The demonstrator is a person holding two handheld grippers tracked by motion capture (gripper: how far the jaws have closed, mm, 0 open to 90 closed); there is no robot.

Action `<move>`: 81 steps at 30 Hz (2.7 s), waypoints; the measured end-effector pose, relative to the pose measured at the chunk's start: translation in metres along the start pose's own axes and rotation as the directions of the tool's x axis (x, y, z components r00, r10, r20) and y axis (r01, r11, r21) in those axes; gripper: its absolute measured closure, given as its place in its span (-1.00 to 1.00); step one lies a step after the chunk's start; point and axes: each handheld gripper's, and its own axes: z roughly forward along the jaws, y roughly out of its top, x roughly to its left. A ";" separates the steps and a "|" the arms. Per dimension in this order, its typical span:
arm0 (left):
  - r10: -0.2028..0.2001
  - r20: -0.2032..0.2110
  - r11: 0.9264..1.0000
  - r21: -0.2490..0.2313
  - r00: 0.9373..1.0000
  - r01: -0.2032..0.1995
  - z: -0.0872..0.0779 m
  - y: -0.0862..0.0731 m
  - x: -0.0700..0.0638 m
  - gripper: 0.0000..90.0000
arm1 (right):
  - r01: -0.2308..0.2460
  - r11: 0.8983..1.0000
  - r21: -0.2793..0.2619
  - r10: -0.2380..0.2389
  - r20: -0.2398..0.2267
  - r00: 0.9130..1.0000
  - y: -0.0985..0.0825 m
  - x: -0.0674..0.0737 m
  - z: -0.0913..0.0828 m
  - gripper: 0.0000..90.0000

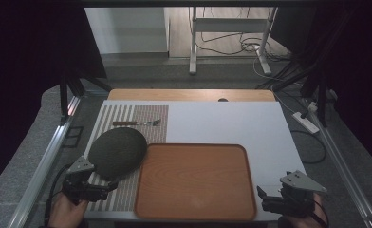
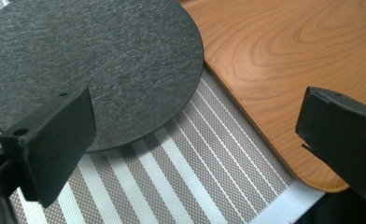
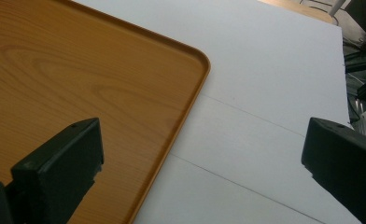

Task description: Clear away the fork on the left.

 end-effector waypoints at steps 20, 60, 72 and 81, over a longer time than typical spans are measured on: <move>0.002 0.024 0.999 0.042 1.000 -0.003 0.029 0.028 0.018 -1.00 | 0.018 1.000 0.009 -0.018 -0.003 1.000 0.000 0.001 0.001 -1.00; -0.018 0.017 0.995 0.093 1.000 0.017 0.102 0.091 0.071 -1.00 | 0.024 0.999 0.020 -0.024 -0.003 1.000 0.000 0.002 0.002 -1.00; 0.000 -0.006 0.993 0.119 1.000 0.001 0.126 0.107 0.090 -1.00 | 0.030 0.999 0.026 -0.030 -0.006 1.000 0.001 0.003 0.003 -1.00; -0.007 -0.026 0.991 0.133 1.000 0.011 0.143 0.119 0.104 -1.00 | 0.037 0.999 0.030 -0.037 -0.010 0.999 0.001 0.003 0.003 -1.00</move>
